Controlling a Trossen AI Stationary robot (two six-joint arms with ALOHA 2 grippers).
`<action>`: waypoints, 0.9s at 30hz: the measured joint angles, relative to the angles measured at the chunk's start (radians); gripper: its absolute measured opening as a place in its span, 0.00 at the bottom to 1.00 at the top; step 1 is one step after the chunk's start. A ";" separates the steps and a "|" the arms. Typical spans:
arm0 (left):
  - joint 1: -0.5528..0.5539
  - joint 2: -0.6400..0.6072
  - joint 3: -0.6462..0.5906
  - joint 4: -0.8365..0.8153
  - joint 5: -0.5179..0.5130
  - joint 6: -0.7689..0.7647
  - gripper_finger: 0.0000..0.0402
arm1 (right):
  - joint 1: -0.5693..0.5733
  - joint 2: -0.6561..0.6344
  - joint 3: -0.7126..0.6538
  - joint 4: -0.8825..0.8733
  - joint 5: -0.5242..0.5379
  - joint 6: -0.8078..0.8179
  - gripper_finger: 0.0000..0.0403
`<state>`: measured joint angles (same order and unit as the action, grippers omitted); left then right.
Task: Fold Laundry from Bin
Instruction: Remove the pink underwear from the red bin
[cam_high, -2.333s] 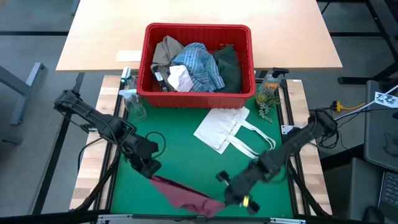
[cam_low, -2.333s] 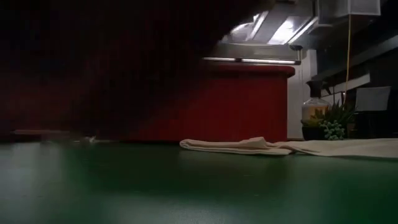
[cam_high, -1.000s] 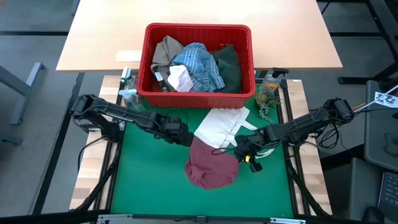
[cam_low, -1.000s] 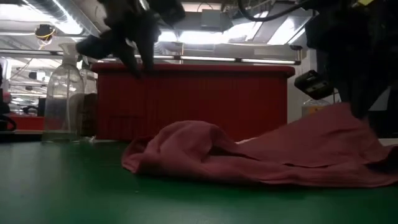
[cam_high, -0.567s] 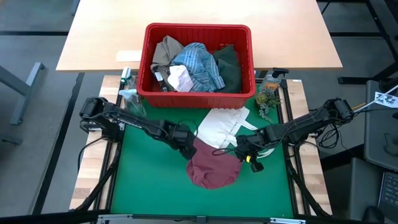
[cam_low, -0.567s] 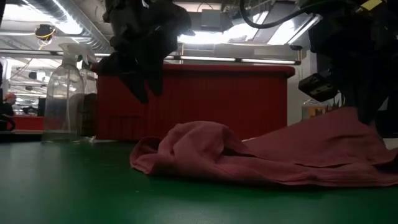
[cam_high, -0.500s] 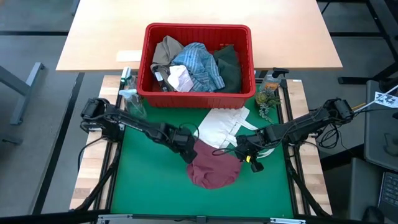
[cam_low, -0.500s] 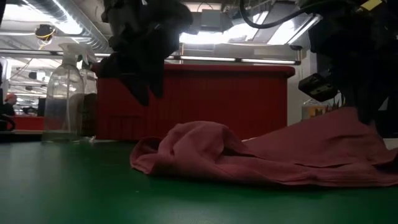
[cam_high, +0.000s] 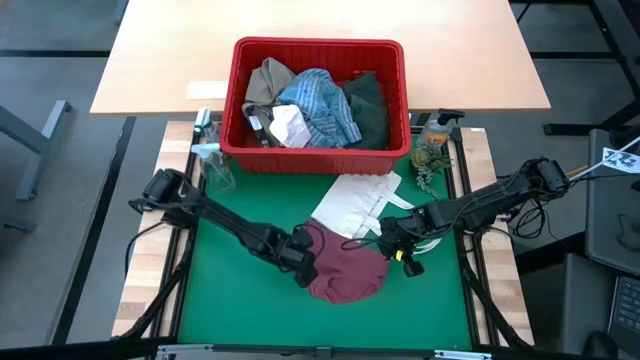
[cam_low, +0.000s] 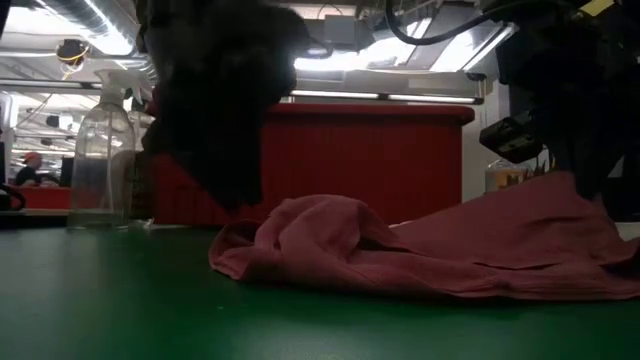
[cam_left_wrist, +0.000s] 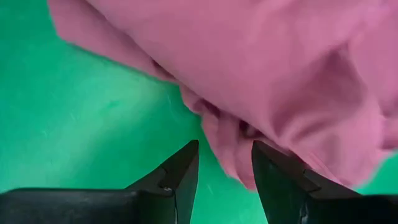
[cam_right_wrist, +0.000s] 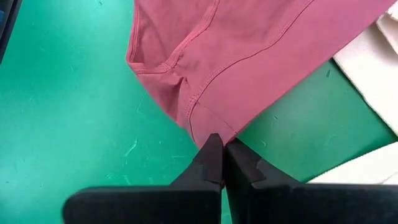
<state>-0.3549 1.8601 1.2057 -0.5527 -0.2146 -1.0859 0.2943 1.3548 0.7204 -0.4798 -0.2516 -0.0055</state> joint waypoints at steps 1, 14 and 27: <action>0.001 0.007 0.000 0.008 -0.005 0.002 0.35 | 0.000 0.000 0.000 0.000 0.000 0.000 0.00; 0.016 0.033 0.000 0.037 -0.043 0.127 0.35 | 0.000 0.000 0.000 -0.001 -0.002 0.000 0.00; -0.009 0.033 0.000 0.005 -0.043 0.129 0.35 | 0.000 0.000 0.000 -0.001 -0.002 0.000 0.00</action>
<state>-0.3641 1.8935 1.2057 -0.5476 -0.2576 -0.9566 0.2943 1.3552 0.7208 -0.4807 -0.2535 -0.0055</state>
